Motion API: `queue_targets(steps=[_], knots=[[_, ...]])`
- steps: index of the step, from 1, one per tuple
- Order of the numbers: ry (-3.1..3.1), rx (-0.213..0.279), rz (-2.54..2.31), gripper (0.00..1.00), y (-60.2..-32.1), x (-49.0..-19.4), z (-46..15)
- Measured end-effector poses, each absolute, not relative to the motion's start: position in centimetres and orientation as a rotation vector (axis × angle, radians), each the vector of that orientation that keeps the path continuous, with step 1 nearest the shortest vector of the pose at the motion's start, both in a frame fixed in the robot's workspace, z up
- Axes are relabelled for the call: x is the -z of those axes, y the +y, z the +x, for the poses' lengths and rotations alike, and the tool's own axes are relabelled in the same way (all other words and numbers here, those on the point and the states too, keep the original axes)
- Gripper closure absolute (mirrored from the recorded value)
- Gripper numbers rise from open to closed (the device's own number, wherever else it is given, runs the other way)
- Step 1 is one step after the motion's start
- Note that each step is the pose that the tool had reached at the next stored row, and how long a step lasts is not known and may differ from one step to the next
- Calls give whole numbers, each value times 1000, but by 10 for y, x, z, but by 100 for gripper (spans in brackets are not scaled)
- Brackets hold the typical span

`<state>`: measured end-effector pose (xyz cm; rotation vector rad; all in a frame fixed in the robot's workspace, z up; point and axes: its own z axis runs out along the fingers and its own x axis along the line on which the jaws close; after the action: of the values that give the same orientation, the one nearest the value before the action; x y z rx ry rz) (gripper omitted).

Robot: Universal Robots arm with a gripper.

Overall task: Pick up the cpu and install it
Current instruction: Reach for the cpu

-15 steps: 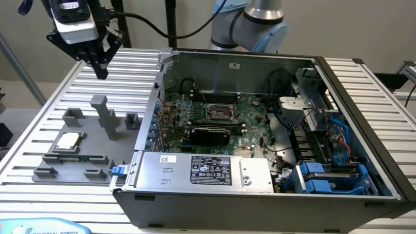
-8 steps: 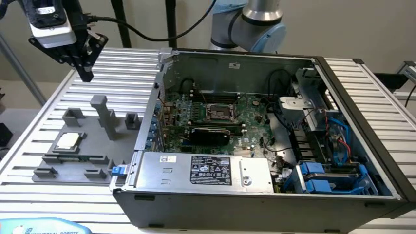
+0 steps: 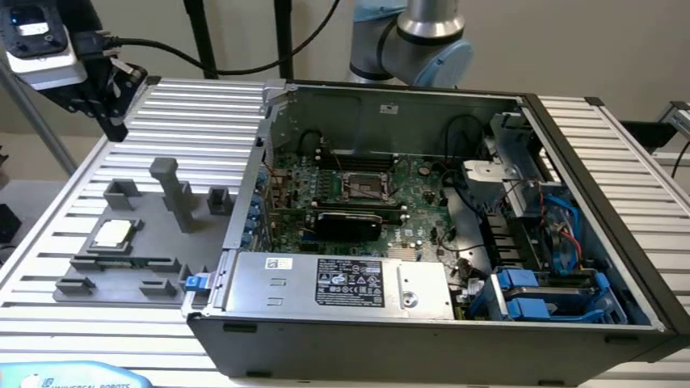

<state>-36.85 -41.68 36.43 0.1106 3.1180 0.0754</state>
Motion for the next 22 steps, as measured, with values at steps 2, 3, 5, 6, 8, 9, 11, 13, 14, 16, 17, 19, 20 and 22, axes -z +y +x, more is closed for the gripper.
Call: queue_targets(steps=[2, 3, 5, 6, 8, 9, 11, 13, 14, 16, 17, 19, 20, 22], knots=[[3118, -75, 110, 89, -417, -361, -378], [3118, -75, 110, 89, -417, -360, -382], [3118, -75, 110, 89, -417, -357, -391], [3118, -75, 110, 89, -417, -355, -396], [3118, -74, 110, 89, -417, -352, -405], [3118, -74, 110, 89, -417, -351, -409], [3118, -74, 110, 89, -418, -348, -419], [3118, -74, 110, 89, -418, -345, -427], [3119, -74, 110, 89, -418, -343, -430], [3121, -74, 109, 89, -418, -341, -435], [3121, -74, 108, 89, -418, -340, -438], [3121, -75, 108, 89, -418, -340, -439], [3121, -75, 108, 89, -418, -340, -439], [3121, -74, 108, 89, -418, -340, -439]])
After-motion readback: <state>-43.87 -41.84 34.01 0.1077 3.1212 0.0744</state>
